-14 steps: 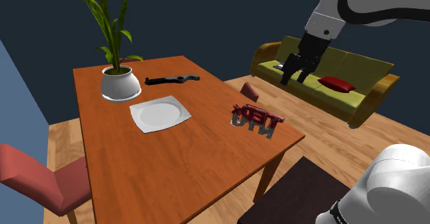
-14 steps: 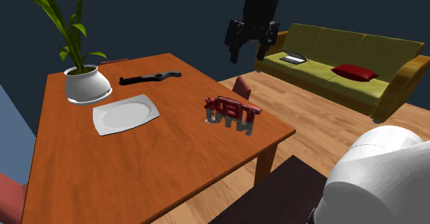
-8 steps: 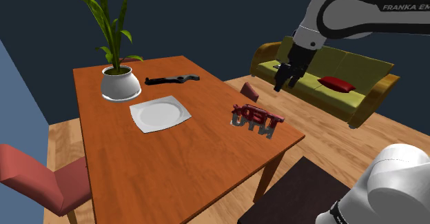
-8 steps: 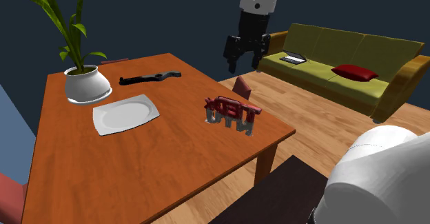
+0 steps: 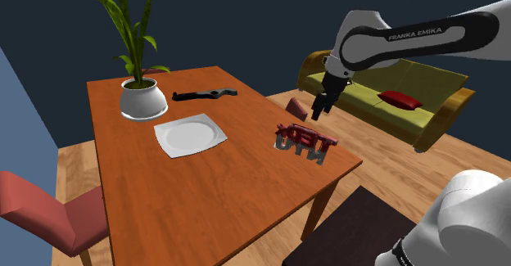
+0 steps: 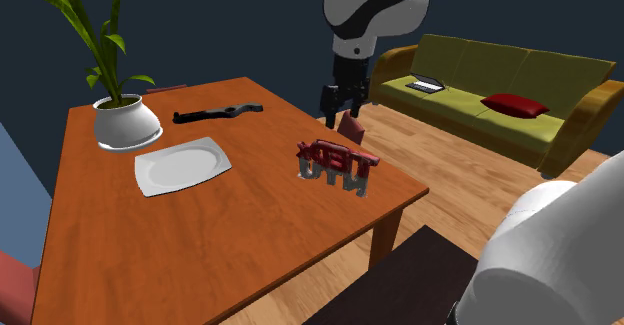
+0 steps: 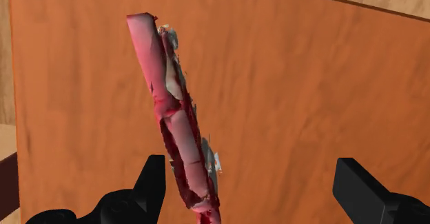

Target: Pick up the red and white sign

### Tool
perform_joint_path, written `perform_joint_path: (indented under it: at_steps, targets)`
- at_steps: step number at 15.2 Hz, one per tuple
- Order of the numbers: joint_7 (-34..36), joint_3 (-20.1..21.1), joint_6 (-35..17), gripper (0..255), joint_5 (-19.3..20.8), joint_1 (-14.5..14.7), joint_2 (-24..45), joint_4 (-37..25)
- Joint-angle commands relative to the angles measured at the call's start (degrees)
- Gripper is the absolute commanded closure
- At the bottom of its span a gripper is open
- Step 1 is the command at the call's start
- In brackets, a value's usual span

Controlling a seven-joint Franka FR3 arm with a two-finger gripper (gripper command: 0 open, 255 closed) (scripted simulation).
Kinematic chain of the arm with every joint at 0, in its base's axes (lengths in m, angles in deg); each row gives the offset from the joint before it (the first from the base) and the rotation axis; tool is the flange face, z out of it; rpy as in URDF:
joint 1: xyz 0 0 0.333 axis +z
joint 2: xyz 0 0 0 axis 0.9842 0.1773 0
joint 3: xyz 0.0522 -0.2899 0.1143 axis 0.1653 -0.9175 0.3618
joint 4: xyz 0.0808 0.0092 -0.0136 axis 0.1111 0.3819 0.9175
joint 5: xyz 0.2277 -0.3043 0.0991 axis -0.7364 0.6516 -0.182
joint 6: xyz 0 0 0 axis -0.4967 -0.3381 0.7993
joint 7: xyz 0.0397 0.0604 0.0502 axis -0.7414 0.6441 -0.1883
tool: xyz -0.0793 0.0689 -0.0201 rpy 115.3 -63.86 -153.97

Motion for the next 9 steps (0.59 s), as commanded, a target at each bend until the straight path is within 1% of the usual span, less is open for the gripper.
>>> perform_joint_path:
  at_steps: [1,5,9]
  targets:
    - [-3.7,-1.3,-3.1,0,0.1,0.5,4.2,-0.6]
    - [-10.7,-3.1,-8.2,0,-0.8,1.5,12.9,-3.2]
    - [-17.3,-4.1,-12.3,0,-2.5,2.0,21.5,-6.7]
